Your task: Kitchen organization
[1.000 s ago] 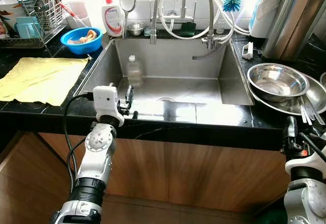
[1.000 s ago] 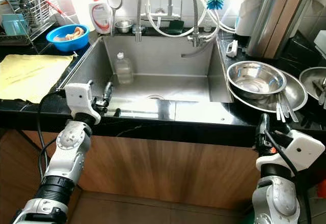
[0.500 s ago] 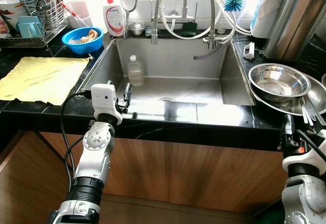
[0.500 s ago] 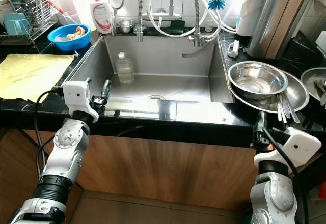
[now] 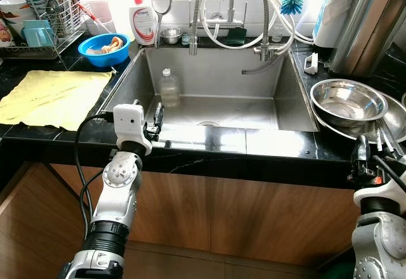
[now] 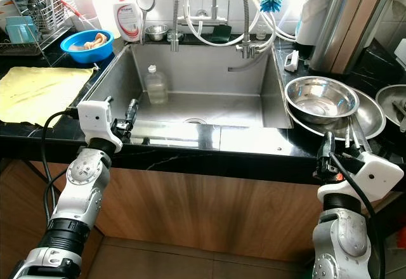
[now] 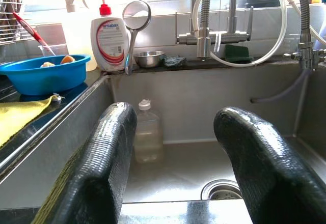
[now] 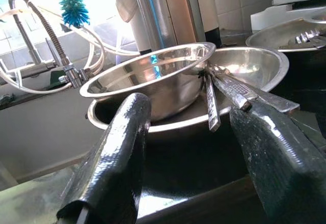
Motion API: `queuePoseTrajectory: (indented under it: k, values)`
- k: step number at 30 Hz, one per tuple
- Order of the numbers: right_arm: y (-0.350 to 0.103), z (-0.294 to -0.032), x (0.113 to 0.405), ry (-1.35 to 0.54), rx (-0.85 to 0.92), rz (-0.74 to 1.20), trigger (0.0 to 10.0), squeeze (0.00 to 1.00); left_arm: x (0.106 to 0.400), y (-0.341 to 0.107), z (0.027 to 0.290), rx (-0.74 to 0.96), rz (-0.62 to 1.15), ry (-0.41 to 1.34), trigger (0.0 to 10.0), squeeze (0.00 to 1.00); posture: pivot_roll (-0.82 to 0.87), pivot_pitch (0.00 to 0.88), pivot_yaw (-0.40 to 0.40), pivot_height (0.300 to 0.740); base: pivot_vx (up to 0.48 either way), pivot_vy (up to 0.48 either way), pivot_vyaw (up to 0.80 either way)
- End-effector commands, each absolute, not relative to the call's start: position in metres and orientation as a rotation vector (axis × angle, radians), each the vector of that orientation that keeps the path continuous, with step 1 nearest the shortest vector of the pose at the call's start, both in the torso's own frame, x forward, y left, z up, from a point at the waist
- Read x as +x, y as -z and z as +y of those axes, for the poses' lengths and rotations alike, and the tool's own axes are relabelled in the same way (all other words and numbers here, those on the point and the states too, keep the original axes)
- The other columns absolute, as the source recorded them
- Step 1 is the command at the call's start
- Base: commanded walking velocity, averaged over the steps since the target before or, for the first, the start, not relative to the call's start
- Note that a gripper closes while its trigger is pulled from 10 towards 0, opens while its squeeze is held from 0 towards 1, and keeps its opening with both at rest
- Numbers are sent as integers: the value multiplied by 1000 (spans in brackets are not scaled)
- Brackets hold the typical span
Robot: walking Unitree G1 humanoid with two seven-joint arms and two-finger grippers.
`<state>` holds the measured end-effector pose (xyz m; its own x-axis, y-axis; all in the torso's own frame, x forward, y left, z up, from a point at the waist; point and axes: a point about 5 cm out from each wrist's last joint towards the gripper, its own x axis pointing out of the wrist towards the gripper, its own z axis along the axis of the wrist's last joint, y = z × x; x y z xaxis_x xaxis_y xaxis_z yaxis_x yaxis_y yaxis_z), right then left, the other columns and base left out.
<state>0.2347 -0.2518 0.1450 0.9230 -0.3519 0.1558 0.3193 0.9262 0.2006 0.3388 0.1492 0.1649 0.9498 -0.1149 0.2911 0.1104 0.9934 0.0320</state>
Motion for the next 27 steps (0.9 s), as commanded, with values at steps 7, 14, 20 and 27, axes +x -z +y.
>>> queuePoseTrajectory:
  k: [7, 14, 20, 27]
  values:
    - [-155, -253, 235, 362, 165, -241, 10000, 0, 337, -170, 150, 37, -316, 117, 10000, 0, -76, 0, 50, 720, 0, 0, 0]
    - [-155, -262, 227, 463, 153, -259, 10000, 0, 337, -169, 150, 36, -314, 118, 10000, 0, -77, 0, 51, 720, 0, 0, 0]
    - [-150, -265, 223, 505, 151, -247, 10000, 0, 336, -168, 149, 36, -309, 122, 10000, 0, -75, 0, 52, 720, 0, 0, 0]
    - [-148, -267, 222, 531, 142, -239, 10000, 0, 336, -168, 150, 40, -307, 120, 10000, 0, -72, 0, 52, 720, 0, 0, 0]
